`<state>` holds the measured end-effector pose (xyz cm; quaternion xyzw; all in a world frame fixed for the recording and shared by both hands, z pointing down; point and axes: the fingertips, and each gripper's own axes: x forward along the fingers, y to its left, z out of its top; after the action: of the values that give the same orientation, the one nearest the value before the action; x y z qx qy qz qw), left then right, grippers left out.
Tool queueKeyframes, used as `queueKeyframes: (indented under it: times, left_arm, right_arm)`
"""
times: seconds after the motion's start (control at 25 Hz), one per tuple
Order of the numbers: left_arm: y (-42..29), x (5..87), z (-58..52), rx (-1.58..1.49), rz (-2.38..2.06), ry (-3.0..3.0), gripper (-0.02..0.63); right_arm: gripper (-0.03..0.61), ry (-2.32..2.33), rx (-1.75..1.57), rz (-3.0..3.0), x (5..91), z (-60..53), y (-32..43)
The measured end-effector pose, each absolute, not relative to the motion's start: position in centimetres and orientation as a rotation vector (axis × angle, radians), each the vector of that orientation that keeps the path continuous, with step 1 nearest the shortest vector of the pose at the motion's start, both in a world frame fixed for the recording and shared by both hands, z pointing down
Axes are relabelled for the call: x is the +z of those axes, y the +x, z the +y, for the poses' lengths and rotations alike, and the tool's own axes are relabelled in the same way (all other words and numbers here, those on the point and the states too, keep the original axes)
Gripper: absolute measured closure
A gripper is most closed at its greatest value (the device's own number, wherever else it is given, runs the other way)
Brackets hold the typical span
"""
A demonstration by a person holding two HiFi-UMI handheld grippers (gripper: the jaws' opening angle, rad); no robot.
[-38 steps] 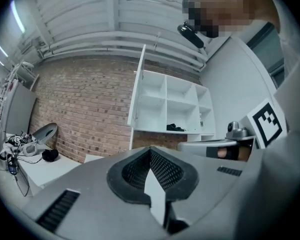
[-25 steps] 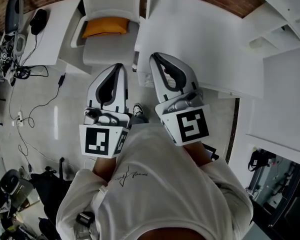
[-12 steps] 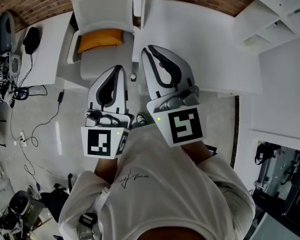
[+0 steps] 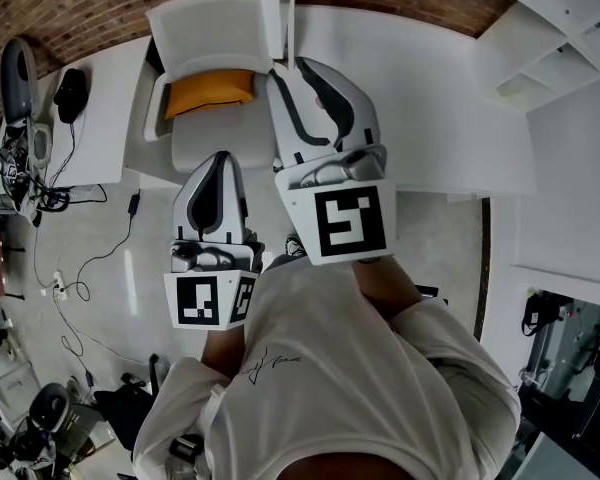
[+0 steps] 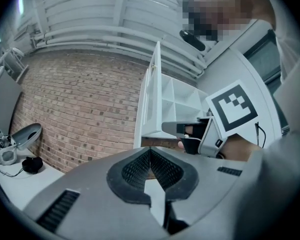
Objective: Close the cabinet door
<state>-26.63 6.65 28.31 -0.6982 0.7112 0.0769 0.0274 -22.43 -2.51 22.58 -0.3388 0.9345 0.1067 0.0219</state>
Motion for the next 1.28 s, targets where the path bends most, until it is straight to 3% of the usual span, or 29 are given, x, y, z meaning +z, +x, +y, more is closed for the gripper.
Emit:
queueKeyframes:
  times: [0.32,0.6,1.28]
  left_arm:
    - [-28.0,28.4,6.2,0.232,2.242,-2.114,0.597]
    - [-28.3,28.5,5.5,0.238,2.248,-2.114,0.597]
    - [-25.6,29.1,3.6,0.227,2.220,-2.203,0.597]
  right_arm:
    - [0.445,-1.125,0.328,2.870,22.4,-4.6,-24.4]
    - [0.480,-1.175,0.324,2.853,22.3,-5.1,-24.7]
    - [0.492,-1.171,0.300,2.858,22.4,-5.8,-22.2]
